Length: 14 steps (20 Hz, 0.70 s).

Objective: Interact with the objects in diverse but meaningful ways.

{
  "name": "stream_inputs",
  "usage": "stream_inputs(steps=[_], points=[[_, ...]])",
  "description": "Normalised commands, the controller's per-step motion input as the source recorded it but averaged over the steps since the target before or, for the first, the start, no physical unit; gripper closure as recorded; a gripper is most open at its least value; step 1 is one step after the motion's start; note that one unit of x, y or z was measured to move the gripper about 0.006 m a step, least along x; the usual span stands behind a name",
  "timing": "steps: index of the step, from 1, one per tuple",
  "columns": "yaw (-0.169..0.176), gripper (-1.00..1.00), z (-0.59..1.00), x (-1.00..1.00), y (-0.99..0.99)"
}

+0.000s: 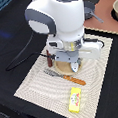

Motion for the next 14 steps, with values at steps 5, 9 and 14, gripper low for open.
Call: stream_inputs(steps=[5,9,14], points=[[0.024,1.00,0.45,-0.12,-0.15],[0.029,1.00,0.62,-0.69,-0.44],[0.030,1.00,0.55,-0.77,-0.50]])
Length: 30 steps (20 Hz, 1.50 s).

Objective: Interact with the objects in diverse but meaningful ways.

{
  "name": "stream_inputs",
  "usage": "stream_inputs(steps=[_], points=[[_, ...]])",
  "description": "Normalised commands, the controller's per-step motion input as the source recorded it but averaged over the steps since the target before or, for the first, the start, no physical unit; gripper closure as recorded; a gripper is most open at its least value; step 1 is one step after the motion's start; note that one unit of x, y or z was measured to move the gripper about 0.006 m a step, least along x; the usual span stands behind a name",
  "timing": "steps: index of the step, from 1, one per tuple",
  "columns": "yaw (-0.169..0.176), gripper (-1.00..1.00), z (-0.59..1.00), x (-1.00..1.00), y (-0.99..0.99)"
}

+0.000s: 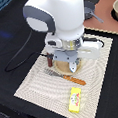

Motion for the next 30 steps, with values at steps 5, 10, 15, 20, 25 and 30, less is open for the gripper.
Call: stream_inputs(steps=[5,10,15,20,25,30], points=[[0.033,1.00,0.36,-0.76,-0.54],[0.038,1.00,0.02,-0.56,-0.73],[0.030,1.00,-0.19,-0.30,-0.94],[0.063,1.00,-0.24,-0.05,-0.91],[0.237,1.00,-0.20,0.00,-0.48],[0.281,1.00,-0.15,0.00,-0.42]])
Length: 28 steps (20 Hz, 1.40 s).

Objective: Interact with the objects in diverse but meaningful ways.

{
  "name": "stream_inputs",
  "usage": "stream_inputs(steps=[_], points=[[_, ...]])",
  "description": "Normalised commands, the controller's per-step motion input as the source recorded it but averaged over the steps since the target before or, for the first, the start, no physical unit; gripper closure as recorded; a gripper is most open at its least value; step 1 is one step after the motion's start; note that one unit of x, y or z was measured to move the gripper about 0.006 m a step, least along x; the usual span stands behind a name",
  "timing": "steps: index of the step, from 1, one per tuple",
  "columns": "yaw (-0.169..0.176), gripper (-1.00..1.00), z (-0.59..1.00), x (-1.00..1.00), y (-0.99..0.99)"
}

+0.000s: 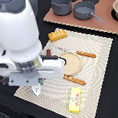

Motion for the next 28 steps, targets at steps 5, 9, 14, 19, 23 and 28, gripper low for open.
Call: stream_inputs(steps=[5,9,14,19,23,28], points=[[0.216,1.00,-0.10,0.16,-0.22],[0.149,1.00,-0.26,0.28,-0.31],[0.098,1.00,-0.16,0.39,-0.29],[0.031,-1.00,0.12,0.19,-0.17],[0.032,-1.00,0.48,0.00,-0.05],[0.050,-1.00,0.99,-0.16,0.07]])
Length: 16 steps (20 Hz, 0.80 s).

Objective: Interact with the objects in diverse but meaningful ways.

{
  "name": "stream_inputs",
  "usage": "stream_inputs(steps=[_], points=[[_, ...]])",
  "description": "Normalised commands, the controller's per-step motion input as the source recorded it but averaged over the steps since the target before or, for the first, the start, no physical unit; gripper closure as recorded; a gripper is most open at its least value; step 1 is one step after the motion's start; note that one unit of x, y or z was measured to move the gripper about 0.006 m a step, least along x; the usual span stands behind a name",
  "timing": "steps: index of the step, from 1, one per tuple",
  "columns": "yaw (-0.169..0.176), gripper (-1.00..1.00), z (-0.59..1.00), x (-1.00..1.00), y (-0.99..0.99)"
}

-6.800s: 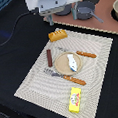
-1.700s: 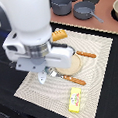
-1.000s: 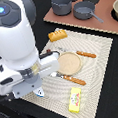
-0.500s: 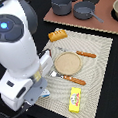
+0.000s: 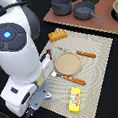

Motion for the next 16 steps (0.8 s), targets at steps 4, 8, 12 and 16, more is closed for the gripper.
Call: stream_inputs(steps=[4,8,12,16], points=[[0.039,-1.00,1.00,-0.08,0.18],[0.086,-1.00,1.00,0.00,0.22],[0.133,-1.00,1.00,0.03,0.19],[0.069,-1.00,0.92,-0.03,0.23]])
